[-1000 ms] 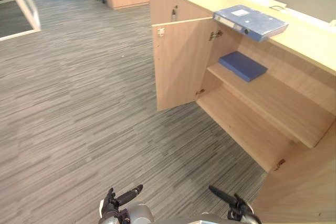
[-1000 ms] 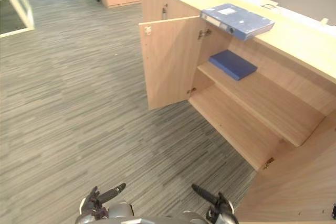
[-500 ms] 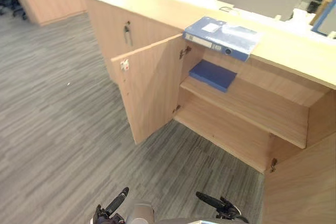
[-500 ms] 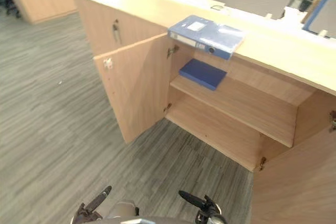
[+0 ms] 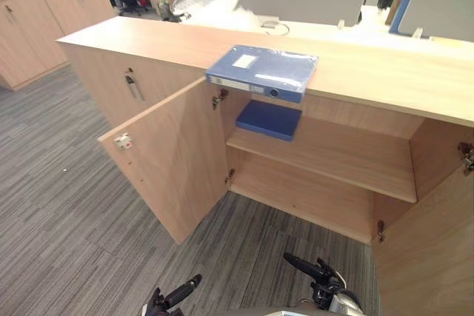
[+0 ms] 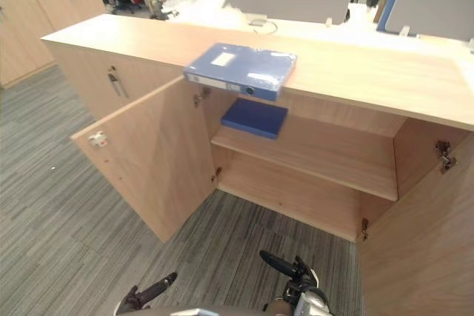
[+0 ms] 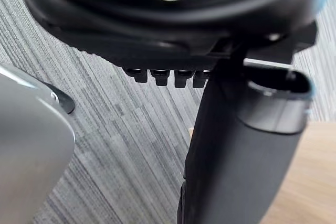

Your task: Walk over to the cabinet, pick up the folder, carry it to the office cabinet, place the folder inside the office cabinet, then close the office cabinet door

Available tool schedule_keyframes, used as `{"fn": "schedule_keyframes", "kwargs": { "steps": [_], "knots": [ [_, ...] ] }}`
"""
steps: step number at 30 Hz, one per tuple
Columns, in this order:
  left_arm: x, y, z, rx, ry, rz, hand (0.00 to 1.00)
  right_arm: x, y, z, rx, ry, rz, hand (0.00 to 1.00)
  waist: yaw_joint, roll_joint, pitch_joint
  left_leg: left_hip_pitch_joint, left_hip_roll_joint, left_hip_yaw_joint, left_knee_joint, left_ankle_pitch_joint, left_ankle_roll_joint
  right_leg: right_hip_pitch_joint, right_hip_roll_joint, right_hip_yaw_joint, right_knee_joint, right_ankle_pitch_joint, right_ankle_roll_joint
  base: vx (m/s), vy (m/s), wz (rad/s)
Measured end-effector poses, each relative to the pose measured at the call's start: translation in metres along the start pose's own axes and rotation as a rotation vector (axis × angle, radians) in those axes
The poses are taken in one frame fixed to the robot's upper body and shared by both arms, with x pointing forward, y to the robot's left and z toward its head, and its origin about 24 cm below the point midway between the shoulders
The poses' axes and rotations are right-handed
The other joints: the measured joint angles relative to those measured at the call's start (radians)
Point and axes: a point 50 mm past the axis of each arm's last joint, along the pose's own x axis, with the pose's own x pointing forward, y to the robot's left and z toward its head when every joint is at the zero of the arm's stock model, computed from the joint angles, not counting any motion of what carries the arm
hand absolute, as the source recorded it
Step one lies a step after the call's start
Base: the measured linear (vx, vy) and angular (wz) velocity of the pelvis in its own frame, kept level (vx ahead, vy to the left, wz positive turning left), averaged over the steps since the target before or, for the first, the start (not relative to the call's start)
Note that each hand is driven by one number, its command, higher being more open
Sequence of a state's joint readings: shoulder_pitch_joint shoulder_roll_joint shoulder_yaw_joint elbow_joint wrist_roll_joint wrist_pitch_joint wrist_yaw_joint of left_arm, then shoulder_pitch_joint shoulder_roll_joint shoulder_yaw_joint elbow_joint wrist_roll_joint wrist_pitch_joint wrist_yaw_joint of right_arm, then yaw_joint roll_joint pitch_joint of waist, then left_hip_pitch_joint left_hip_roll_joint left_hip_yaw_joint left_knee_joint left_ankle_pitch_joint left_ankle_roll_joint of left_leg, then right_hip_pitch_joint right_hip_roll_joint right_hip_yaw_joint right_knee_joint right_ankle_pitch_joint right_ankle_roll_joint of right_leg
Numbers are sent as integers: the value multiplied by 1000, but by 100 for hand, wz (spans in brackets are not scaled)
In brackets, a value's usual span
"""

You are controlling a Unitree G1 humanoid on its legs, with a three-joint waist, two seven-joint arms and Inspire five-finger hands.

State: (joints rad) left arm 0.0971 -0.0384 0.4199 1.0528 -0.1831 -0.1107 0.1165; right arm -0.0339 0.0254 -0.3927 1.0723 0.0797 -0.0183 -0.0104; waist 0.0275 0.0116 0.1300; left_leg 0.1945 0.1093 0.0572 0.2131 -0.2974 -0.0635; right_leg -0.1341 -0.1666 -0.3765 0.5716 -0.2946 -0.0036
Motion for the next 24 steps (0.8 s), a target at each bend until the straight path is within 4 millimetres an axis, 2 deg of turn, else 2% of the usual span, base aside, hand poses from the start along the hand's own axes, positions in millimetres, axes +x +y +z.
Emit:
{"fn": "schedule_keyframes", "kwargs": {
  "steps": [3,5,6,7,8,9,11,12,13,14,15,16,17,18,20,22,24],
  "knots": [
    [0,-5,1,31,-5,-30,100,-1,-2,-4,3,21,-7,100,-4,3,1,13,34,-42,34,4,-4,53,43,-24,-32,-29,-12,243,-175,3],
    [0,-3,4,24,-21,-26,100,-1,-6,-6,20,34,-27,100,-10,0,3,-57,49,-59,208,2,-8,105,68,-40,-101,-32,-10,219,-169,20],
    [0,-3,7,1,-34,-19,100,-2,-10,-8,17,41,-38,100,-10,1,3,-146,64,-78,397,19,-38,135,88,-46,-138,-29,-9,204,-122,6],
    [0,1,8,-27,-38,-3,100,-2,-13,-9,16,42,-49,100,-9,9,3,-208,82,-95,540,51,-83,161,109,-45,-162,-27,-12,278,-82,-11],
    [0,3,7,-46,-34,9,100,-3,-18,-9,22,43,-63,100,-7,16,4,-273,106,-103,692,102,-114,199,135,-32,-196,-26,-16,221,12,-25],
    [0,4,7,-53,-33,11,100,-3,-20,-10,27,47,-70,100,-5,18,3,-296,116,-97,750,95,-113,219,144,-25,-211,-25,-19,295,56,-45],
    [0,7,11,-75,-52,17,100,-5,-22,-17,37,72,-83,100,5,0,10,-355,107,-38,838,31,-69,284,141,38,-266,-17,-8,369,155,-69],
    [0,7,13,-75,-58,17,100,-5,-22,-18,37,77,-85,100,5,-5,13,-373,94,-31,835,11,-55,299,134,57,-282,-11,-5,298,183,-86],
    [1,6,17,-88,-74,12,100,-5,-20,-20,37,86,-84,100,18,-21,22,-408,58,-20,796,-37,-25,314,105,95,-291,-6,-1,269,282,-96],
    [1,3,23,-97,-94,-1,100,-5,-20,-21,37,96,-85,100,28,-38,29,-437,12,-24,671,-64,-14,318,65,132,-285,1,12,265,300,-98],
    [1,1,23,-102,-99,-11,100,-5,-20,-22,37,99,-86,100,29,-38,29,-443,-5,-45,575,-57,-12,320,52,145,-281,5,19,326,382,-90],
    [-1,-5,18,-104,-90,-36,100,-5,-27,-22,24,102,-97,100,28,-2,13,-434,-5,-108,329,66,5,324,53,151,-278,14,58,291,330,-77],
    [-1,-2,15,-104,-74,-44,100,-6,-29,-22,-3,104,-100,100,31,-10,4,-419,-24,-108,316,111,-7,341,27,163,-285,12,93,309,312,-62],
    [0,1,17,-109,-80,-44,100,-6,-25,-25,-4,110,-88,100,26,-26,-4,-408,-39,-106,300,111,-5,340,13,162,-292,25,107,255,217,-30],
    [2,-5,35,-136,-133,-88,100,-8,-9,-32,-21,118,-39,100,23,-63,-27,-383,-66,-87,242,118,11,328,-3,164,-329,70,91,256,182,-9],
    [0,-14,42,-117,-160,-144,100,-8,-1,-31,-16,106,-13,100,28,-68,-32,-346,-68,-67,198,126,24,332,-4,166,-345,97,94,175,131,-28],
    [-6,-29,52,-79,-212,-260,100,-8,9,-29,-63,85,35,100,30,-59,-40,-292,-70,-25,124,146,34,333,-8,191,-369,121,98,63,43,-47]
  ]
}}
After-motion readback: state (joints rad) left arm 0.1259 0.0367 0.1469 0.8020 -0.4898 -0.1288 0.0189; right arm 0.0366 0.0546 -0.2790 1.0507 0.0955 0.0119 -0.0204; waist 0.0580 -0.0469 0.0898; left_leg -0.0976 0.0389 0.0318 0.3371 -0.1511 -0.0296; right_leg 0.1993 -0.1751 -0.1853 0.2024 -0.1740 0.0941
